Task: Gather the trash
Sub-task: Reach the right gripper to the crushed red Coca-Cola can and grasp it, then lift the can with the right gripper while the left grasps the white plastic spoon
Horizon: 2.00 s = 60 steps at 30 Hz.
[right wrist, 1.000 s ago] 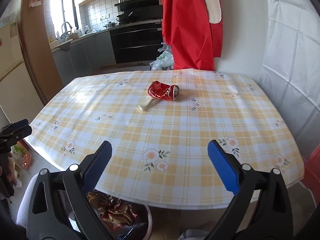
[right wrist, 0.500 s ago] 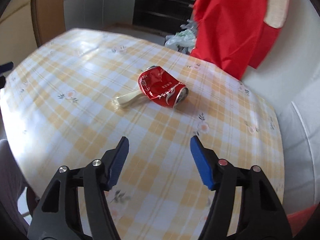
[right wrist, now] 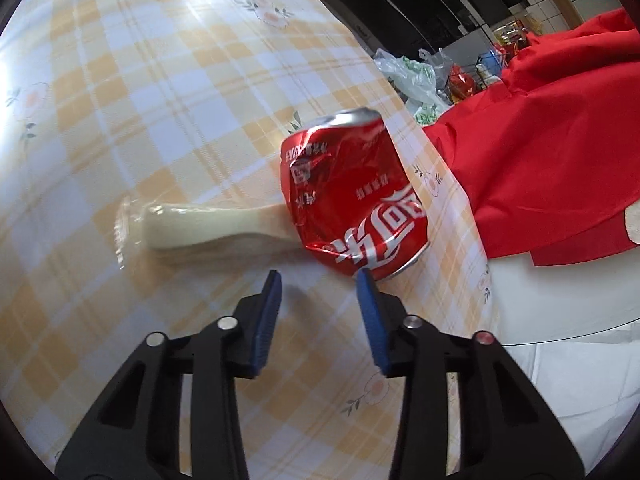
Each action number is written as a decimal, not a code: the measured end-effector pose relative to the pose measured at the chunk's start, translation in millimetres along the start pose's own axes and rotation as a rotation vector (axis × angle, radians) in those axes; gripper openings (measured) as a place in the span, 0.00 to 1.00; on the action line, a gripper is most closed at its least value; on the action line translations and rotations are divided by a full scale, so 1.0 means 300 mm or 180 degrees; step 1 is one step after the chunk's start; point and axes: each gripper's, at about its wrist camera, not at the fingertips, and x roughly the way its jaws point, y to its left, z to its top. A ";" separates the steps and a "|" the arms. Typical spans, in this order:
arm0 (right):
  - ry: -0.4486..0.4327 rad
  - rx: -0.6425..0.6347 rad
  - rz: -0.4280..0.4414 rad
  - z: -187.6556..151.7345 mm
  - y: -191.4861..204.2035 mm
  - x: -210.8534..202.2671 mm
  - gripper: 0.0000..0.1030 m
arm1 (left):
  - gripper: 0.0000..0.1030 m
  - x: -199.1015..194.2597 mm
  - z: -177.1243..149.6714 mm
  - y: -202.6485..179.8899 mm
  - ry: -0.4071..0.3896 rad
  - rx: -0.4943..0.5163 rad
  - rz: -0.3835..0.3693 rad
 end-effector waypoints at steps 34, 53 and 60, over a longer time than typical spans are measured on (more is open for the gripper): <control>-0.0529 0.1251 0.0469 0.072 -0.267 -0.048 0.11 | 0.78 0.255 0.045 -0.034 0.0284 0.0097 -0.0193; -0.1237 0.2701 0.0931 -0.457 -0.471 -0.356 0.11 | 0.19 0.638 0.167 -0.374 0.0835 0.0685 -0.0015; -0.1417 0.2909 0.1038 -0.547 -0.432 -0.476 0.11 | 0.15 0.498 0.153 -0.372 0.0739 0.0566 -0.0171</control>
